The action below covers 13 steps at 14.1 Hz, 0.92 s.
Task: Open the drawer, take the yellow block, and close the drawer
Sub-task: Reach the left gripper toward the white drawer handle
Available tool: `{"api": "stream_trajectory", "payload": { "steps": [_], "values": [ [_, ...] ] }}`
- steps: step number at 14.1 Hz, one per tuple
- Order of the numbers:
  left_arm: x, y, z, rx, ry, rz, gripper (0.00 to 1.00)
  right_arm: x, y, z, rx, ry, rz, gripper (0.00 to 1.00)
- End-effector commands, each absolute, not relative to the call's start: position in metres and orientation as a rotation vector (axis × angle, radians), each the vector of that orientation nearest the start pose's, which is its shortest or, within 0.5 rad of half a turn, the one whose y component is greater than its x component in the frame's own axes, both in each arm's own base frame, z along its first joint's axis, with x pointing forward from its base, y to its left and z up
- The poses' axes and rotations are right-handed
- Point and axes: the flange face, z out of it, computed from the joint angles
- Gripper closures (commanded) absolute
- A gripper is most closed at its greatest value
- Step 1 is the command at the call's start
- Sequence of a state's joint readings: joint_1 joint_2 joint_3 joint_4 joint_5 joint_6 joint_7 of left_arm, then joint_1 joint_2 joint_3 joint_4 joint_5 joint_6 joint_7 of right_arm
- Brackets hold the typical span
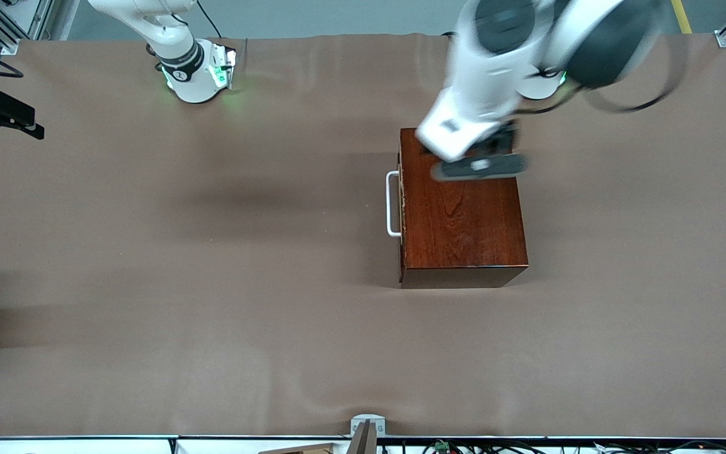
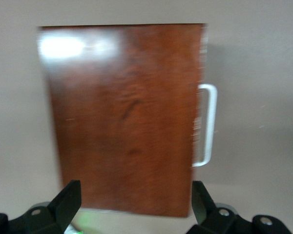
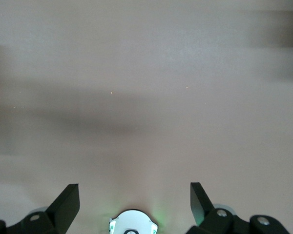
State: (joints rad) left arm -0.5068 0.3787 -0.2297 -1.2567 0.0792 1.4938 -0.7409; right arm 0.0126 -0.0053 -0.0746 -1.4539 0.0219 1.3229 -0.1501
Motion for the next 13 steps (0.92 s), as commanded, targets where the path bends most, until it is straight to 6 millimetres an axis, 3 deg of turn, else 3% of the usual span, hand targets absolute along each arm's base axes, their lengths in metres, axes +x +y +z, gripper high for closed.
{"api": "stream_trajectory", "payload": {
  "steps": [1, 3, 7, 9, 13],
  "values": [
    [0.513, -0.456, 0.523, -3.058, 0.020, 0.037, 0.00, 0.524, -0.033, 0.663, -3.096, -0.135, 0.193, 0.00],
    [0.501, -0.495, 0.492, -3.041, 0.117, -0.002, 0.00, 0.524, -0.033, 0.663, -3.096, -0.133, 0.192, 0.00],
    [0.488, -0.549, 0.436, -2.987, 0.206, -0.099, 0.00, 0.524, -0.033, 0.663, -3.096, -0.137, 0.192, 0.00],
    [0.478, -0.566, 0.408, -2.939, 0.233, -0.107, 0.00, 0.524, -0.033, 0.663, -3.096, -0.135, 0.193, 0.00],
    [0.459, -0.580, 0.360, -2.852, 0.262, -0.058, 0.00, 0.524, -0.033, 0.663, -3.096, -0.133, 0.193, 0.00]
  ]
}}
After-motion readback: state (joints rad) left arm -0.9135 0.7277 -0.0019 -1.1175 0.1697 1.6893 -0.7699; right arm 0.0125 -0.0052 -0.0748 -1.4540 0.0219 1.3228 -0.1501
